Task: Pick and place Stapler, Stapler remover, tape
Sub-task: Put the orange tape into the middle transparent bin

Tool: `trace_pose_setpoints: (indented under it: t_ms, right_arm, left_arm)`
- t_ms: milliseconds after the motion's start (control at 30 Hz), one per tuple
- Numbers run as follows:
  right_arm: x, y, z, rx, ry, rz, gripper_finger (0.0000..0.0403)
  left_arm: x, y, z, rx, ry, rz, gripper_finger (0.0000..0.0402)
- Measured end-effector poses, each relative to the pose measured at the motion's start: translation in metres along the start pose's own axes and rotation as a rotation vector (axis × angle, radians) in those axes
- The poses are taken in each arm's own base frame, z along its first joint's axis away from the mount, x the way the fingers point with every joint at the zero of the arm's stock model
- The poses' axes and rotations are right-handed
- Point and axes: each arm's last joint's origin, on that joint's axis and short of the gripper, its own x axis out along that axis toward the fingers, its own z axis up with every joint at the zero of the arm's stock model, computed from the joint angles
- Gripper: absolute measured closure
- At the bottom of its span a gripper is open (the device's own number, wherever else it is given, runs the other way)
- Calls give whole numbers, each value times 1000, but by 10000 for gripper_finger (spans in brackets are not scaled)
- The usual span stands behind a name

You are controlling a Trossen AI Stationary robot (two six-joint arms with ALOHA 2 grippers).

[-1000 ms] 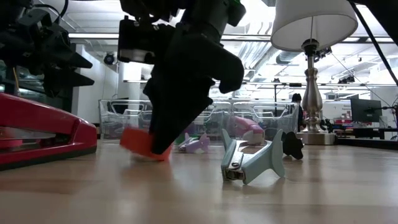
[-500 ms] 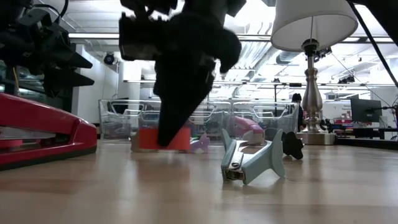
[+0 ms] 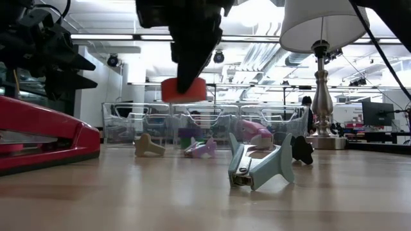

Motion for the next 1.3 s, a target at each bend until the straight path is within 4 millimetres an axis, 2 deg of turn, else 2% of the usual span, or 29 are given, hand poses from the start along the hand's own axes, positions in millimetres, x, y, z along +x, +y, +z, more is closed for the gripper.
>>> trace_pose_setpoints:
  t_ms: [267,633,833,1100,1300]
  right_arm:
    - [-22,-44,2,178,3,-45,372]
    - [-42,-111,0,364,-58,-134,372]
    - [-50,-148,-4,443,-93,-190,372]
    - [-59,-208,-15,624,-188,-231,372]
    - [-63,-240,-24,694,-227,-228,372]
  left_arm:
    - [0,0,0,0,-1,1,172]
    - [0,0,0,0,-1,1,172]
    - [0,0,0,0,0,1,172]
    - [0,0,0,0,-1,0,172]
    - [0,0,0,0,0,1,172]
